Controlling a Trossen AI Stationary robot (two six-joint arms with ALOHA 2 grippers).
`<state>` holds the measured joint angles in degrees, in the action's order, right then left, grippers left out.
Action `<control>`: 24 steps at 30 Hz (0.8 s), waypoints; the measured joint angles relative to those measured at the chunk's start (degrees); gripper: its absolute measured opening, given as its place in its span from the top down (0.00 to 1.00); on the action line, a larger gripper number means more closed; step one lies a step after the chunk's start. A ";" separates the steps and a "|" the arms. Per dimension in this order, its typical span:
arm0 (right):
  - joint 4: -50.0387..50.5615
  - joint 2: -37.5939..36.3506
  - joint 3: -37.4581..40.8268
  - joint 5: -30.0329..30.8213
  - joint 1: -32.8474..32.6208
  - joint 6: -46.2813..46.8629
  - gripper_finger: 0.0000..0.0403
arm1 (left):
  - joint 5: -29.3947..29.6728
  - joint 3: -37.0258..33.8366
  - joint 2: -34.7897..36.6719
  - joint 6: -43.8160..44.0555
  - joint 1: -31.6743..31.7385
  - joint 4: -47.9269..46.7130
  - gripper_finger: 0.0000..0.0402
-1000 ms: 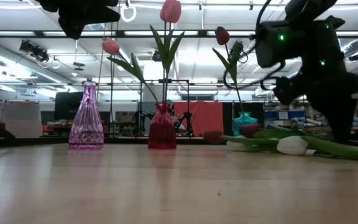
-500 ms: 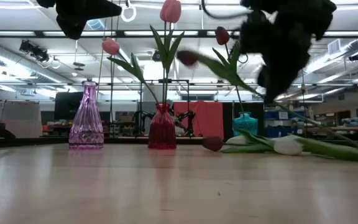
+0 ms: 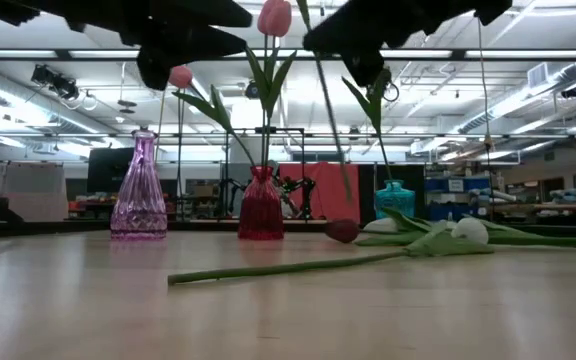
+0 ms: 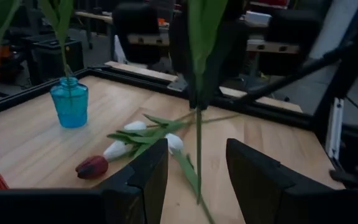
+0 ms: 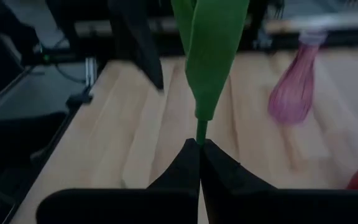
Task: Sort flowers into vase by color
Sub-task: Put the right red tulip into the blue vase
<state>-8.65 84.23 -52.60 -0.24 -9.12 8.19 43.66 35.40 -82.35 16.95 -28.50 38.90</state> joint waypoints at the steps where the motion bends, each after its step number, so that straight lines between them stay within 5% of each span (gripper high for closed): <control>1: -1.27 0.00 0.00 0.50 -0.16 -0.74 0.97 | 0.07 0.00 -0.50 0.00 0.50 1.09 0.58; 6: -1.62 -0.56 0.00 3.58 -1.20 -3.40 0.97 | -1.83 0.07 -2.54 -0.26 2.37 3.78 0.58; 14: 22.08 -13.38 -0.01 12.39 -0.51 2.03 0.97 | -2.66 0.07 -2.37 -0.35 -0.70 1.19 0.58; 24: 22.87 -28.92 5.07 18.27 9.02 -1.17 0.97 | -1.75 0.07 -0.96 -0.42 -2.70 -0.70 0.58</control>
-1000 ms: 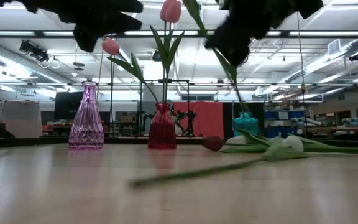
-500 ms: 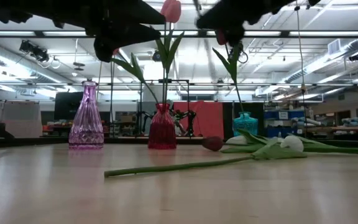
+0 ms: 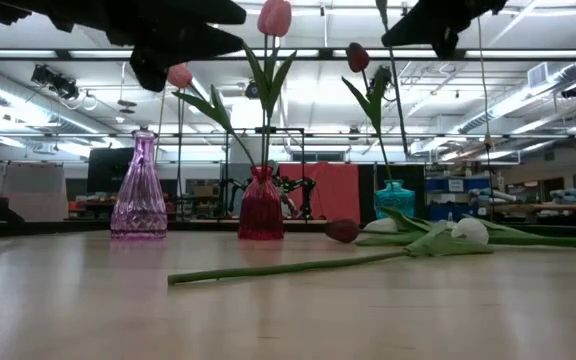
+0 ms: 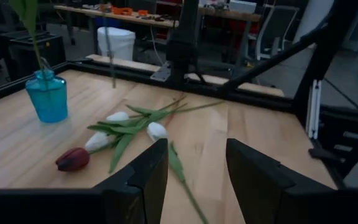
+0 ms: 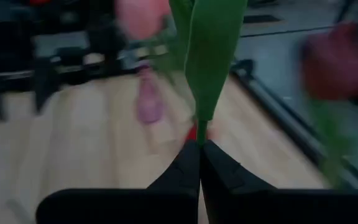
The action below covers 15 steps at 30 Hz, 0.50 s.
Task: Sort flowers into vase by color
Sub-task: Put the right red tulip into the blue vase
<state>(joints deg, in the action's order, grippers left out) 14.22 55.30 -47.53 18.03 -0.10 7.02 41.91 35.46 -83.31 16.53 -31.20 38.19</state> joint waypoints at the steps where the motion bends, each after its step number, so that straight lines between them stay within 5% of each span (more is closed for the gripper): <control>1: 0.02 -0.73 0.18 0.43 1.37 -0.17 0.97 | 0.04 0.00 0.71 -0.04 -0.03 -0.36 0.58; 8: -0.92 -0.45 0.50 4.82 12.39 -2.82 0.97 | 0.08 0.00 7.17 -3.09 -0.49 -4.37 0.58; 15: -5.62 2.57 0.50 -0.57 23.53 -5.52 0.97 | 0.14 0.00 11.44 -2.87 -0.76 -11.00 0.58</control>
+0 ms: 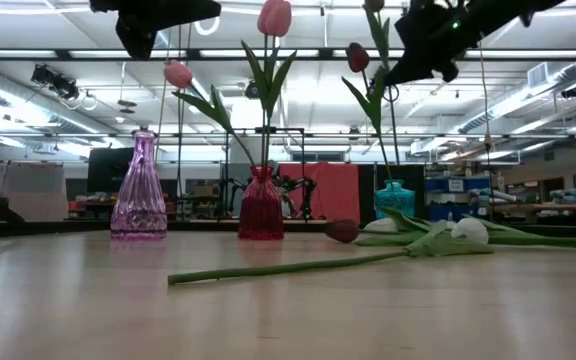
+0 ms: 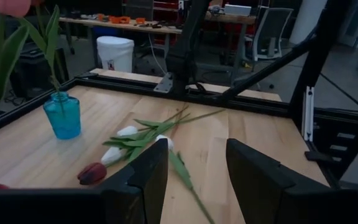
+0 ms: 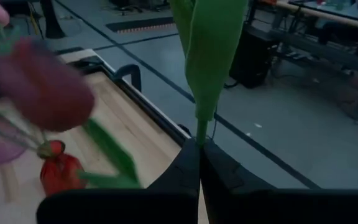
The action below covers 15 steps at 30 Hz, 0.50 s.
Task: Sort flowers into vase by color
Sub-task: Put the right red tulip into the blue vase
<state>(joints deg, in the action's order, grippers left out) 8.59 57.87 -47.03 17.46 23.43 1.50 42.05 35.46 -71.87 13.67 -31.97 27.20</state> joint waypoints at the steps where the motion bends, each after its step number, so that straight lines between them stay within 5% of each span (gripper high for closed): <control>1: -0.93 0.65 0.00 -1.56 1.15 -0.04 0.97 | 0.00 0.00 0.10 0.00 -0.02 -0.35 0.58; 15: -3.63 9.08 0.00 -6.71 6.61 -1.10 0.97 | -0.11 0.00 0.37 1.63 -0.48 -2.31 0.58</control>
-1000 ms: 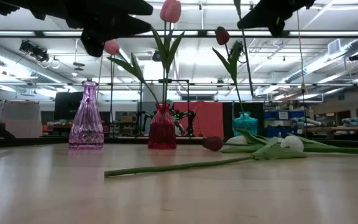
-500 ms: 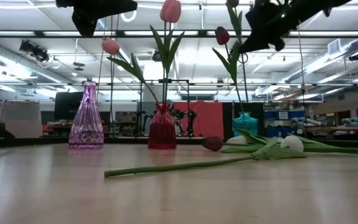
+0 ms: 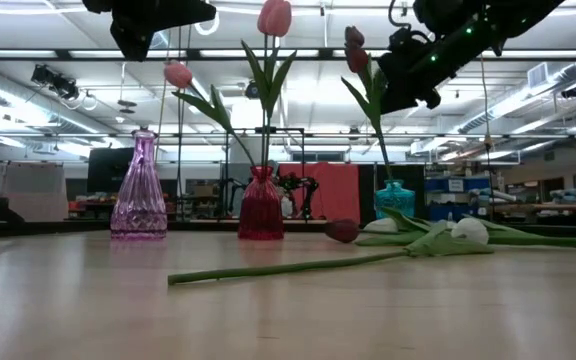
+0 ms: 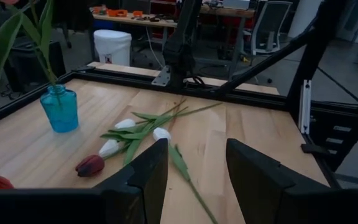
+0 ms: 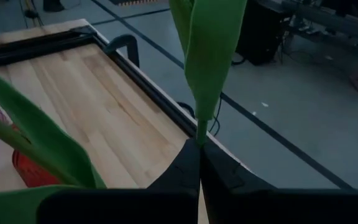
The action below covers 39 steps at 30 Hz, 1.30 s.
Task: Sort flowers into vase by color
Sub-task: Put the right red tulip into the blue vase, then put the bottom white tulip into the pink vase
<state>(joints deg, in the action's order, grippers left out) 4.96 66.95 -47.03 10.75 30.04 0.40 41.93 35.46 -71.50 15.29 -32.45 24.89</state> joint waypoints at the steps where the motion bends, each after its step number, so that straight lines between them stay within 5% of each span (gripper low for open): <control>1: 0.09 0.05 0.00 -0.01 0.00 0.06 0.97 | 0.00 0.00 0.00 0.17 0.00 -0.24 0.58; 17: 6.05 -0.36 0.00 0.01 -1.73 1.53 0.95 | 0.04 0.00 0.00 0.39 -0.67 -0.67 0.58; 30: 10.56 -2.41 0.00 0.10 -2.16 2.56 0.77 | 0.02 0.00 0.00 0.42 -0.68 -1.63 0.58; 39: 12.80 -5.80 0.00 0.07 -2.61 3.92 0.75 | 0.07 0.00 -0.02 0.45 -0.68 -2.63 0.58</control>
<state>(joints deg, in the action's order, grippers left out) 17.76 61.15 -47.03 10.83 27.43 4.32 42.00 35.46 -71.53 15.75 -33.12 22.26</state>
